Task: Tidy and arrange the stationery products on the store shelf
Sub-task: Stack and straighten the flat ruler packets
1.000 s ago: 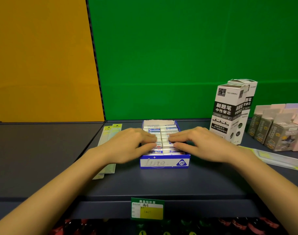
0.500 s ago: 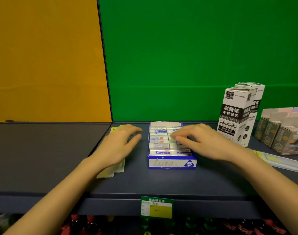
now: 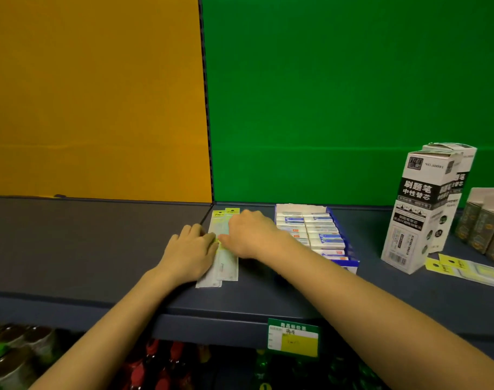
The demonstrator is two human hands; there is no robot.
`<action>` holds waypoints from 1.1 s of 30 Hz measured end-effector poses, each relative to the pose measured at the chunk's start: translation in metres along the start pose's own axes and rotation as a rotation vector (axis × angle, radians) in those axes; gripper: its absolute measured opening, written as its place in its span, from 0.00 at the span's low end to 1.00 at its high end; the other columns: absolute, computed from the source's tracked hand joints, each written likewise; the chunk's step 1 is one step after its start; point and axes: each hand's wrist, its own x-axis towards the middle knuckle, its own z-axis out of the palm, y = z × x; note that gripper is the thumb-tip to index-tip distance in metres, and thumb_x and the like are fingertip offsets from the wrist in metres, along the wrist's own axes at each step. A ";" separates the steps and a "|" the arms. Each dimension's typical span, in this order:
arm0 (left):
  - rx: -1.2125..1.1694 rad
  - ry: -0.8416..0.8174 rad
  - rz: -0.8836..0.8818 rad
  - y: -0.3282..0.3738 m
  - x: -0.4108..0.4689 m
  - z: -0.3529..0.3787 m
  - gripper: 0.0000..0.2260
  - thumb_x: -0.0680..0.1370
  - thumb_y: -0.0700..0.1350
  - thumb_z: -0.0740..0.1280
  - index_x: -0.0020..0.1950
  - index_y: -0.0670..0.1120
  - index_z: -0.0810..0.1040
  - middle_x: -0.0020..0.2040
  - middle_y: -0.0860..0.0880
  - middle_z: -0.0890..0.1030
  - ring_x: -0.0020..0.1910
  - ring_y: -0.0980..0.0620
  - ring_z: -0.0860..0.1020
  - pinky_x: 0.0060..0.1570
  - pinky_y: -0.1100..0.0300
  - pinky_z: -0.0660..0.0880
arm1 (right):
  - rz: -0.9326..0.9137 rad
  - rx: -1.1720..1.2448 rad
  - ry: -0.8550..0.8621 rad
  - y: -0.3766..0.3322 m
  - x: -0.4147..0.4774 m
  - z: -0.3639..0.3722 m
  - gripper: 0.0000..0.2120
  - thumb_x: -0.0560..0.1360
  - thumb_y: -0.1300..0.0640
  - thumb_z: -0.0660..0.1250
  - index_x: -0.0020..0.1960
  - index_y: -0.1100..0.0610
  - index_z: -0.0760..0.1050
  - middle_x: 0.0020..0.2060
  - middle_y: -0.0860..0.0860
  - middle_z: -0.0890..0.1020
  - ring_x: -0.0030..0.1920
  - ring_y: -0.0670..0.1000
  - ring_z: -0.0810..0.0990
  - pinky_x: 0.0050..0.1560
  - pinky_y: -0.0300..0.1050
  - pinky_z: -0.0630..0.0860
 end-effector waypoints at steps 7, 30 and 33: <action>-0.009 -0.070 -0.016 -0.012 -0.007 -0.001 0.21 0.82 0.52 0.48 0.69 0.43 0.64 0.71 0.44 0.64 0.69 0.45 0.63 0.65 0.51 0.62 | 0.169 -0.050 -0.187 -0.007 0.023 0.015 0.23 0.76 0.49 0.60 0.66 0.59 0.68 0.65 0.57 0.72 0.63 0.58 0.72 0.56 0.48 0.72; -0.036 -0.062 0.032 -0.015 -0.011 0.000 0.20 0.82 0.50 0.46 0.67 0.41 0.66 0.68 0.43 0.65 0.66 0.45 0.63 0.65 0.51 0.61 | 0.298 0.160 -0.187 -0.008 0.028 0.017 0.22 0.73 0.48 0.65 0.62 0.60 0.70 0.61 0.57 0.75 0.59 0.58 0.75 0.56 0.49 0.73; -0.037 -0.064 0.018 -0.015 -0.009 -0.003 0.19 0.81 0.49 0.48 0.65 0.40 0.67 0.67 0.42 0.66 0.65 0.43 0.63 0.64 0.51 0.62 | 0.297 0.188 -0.197 -0.009 0.030 0.015 0.20 0.73 0.54 0.64 0.62 0.61 0.70 0.60 0.58 0.76 0.57 0.58 0.76 0.54 0.48 0.74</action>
